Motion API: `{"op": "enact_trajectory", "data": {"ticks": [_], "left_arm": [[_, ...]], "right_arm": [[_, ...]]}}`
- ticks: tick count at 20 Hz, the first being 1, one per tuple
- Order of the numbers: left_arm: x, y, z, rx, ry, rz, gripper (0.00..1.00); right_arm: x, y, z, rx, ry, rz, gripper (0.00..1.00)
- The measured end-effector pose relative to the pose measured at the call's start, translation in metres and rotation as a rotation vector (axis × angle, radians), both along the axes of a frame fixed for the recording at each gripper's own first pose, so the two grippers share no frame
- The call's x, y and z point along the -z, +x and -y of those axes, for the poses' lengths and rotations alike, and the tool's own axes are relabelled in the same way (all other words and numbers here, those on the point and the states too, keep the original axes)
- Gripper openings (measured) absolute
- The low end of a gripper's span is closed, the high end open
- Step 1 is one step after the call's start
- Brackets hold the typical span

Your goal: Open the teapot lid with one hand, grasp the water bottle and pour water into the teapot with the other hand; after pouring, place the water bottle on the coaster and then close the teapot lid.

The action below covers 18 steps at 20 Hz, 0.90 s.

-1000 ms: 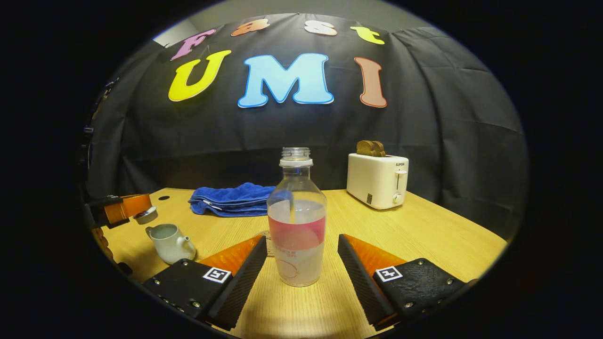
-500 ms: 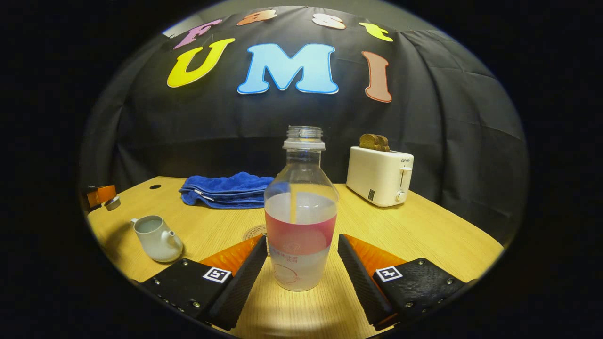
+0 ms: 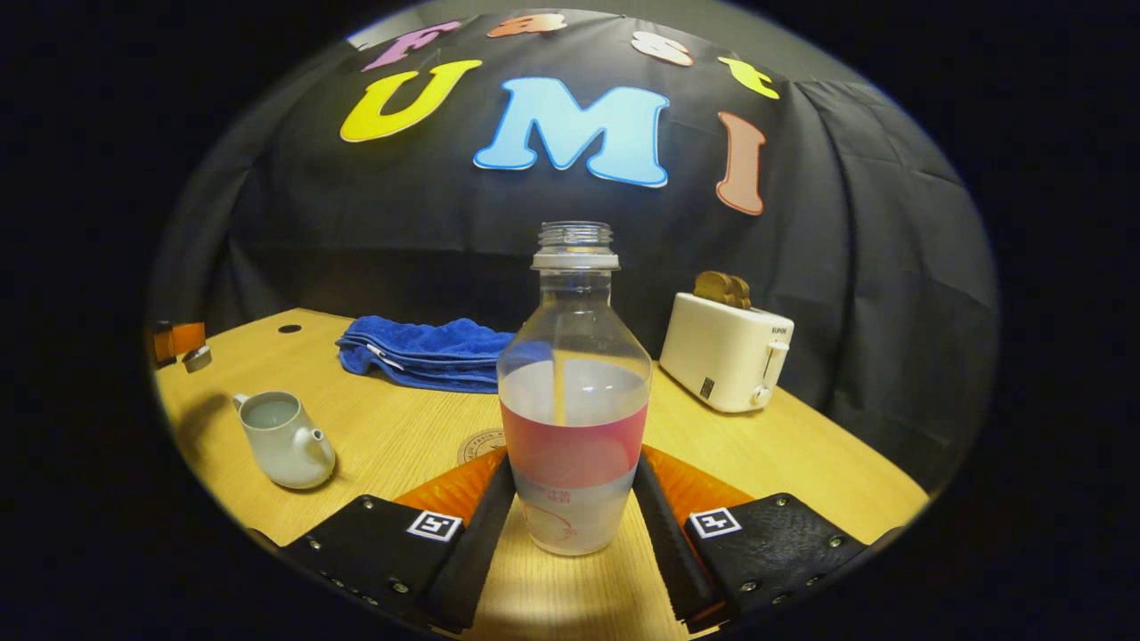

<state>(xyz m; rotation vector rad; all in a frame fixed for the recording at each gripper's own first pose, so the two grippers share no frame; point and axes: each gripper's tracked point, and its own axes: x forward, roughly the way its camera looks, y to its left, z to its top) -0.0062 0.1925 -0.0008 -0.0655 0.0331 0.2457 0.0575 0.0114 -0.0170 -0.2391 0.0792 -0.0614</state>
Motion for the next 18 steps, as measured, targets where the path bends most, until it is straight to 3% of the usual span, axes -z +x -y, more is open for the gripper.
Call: {"op": "enact_trajectory", "data": {"ticks": [12,18], "left_arm": [[-0.002,-0.001,0.004,0.023,-0.031,0.007,0.13],[-0.001,-0.002,0.006,0.031,-0.034,0.004,0.13]], "right_arm": [[-0.043,0.005,-0.016,0.142,-0.674,0.158,0.77],[-0.048,0.007,-0.037,0.164,-0.936,0.208,0.77]]}}
